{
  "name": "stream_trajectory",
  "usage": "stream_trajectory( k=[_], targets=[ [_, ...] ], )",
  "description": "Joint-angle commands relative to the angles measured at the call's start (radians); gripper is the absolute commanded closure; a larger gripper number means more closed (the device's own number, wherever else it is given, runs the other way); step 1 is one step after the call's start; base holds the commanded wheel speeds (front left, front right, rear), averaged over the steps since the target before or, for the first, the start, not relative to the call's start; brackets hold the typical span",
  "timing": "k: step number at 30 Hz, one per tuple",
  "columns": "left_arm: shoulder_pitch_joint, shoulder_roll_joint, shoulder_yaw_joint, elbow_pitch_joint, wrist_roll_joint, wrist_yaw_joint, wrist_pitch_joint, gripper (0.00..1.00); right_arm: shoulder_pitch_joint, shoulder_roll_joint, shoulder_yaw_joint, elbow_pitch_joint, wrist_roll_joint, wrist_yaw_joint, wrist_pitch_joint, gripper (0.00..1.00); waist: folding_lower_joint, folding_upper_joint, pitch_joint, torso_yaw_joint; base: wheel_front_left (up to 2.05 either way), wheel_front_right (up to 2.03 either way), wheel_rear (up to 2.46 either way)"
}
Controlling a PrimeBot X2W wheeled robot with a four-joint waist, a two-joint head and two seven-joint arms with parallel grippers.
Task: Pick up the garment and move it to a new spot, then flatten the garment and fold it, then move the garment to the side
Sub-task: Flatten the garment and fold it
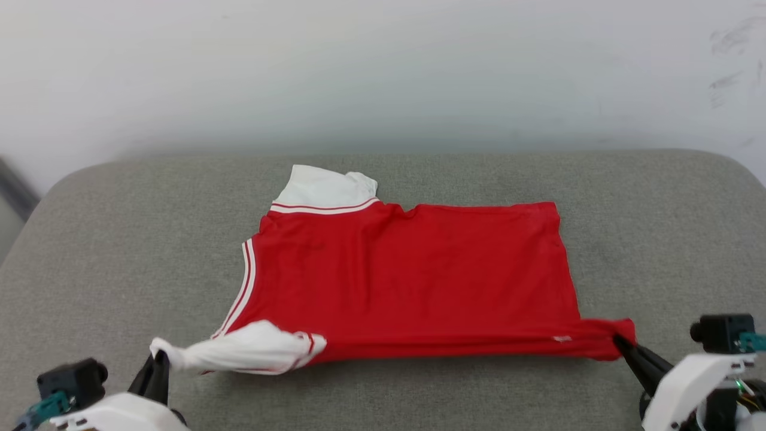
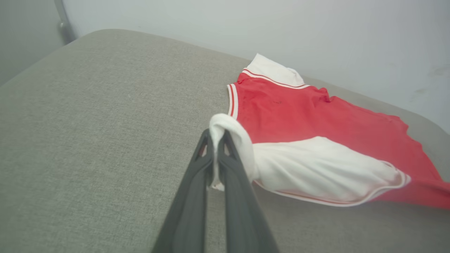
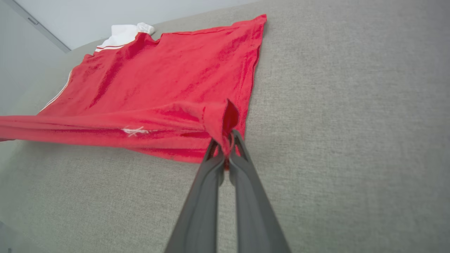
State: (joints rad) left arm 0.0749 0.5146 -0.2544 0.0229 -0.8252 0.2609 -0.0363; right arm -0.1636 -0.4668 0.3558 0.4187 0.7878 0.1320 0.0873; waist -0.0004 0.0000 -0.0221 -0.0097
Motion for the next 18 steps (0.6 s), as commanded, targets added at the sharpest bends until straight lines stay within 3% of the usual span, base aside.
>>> stream_trajectory(
  k=[1, 5, 8, 13, 18],
  targets=[
    [0.027, 0.018, 0.013, -0.026, -0.005, 0.023, 0.010, 1.00, 0.028, -0.004, -0.031, -0.017, -0.017, -0.002, 0.010, 1.00, 0.0004, 0.0000, -0.008, 0.003, 0.00, 0.00, 0.00],
    [0.130, 0.046, 0.035, -0.198, -0.009, 0.105, 0.059, 1.00, 0.158, 0.044, -0.176, -0.159, -0.098, -0.002, 0.100, 1.00, 0.0004, 0.0000, -0.014, 0.006, 0.00, 0.00, 0.00],
    [0.152, 0.055, 0.041, -0.277, -0.006, 0.129, 0.072, 1.00, 0.221, 0.106, -0.261, -0.267, -0.167, -0.002, 0.184, 1.00, 0.0004, 0.0000, -0.009, 0.007, 0.00, 0.00, 0.00],
    [0.070, 0.034, 0.004, -0.265, 0.001, 0.112, 0.093, 1.00, 0.220, 0.192, -0.347, -0.355, -0.280, -0.002, 0.304, 1.00, 0.0004, 0.0000, 0.012, 0.006, 0.00, 0.00, 0.00],
    [-0.060, -0.005, -0.032, -0.143, 0.000, 0.061, 0.086, 1.00, 0.130, 0.245, -0.352, -0.333, -0.332, -0.001, 0.346, 1.00, 0.0004, 0.0000, 0.075, -0.002, 0.00, 0.00, 0.00]
  ],
)
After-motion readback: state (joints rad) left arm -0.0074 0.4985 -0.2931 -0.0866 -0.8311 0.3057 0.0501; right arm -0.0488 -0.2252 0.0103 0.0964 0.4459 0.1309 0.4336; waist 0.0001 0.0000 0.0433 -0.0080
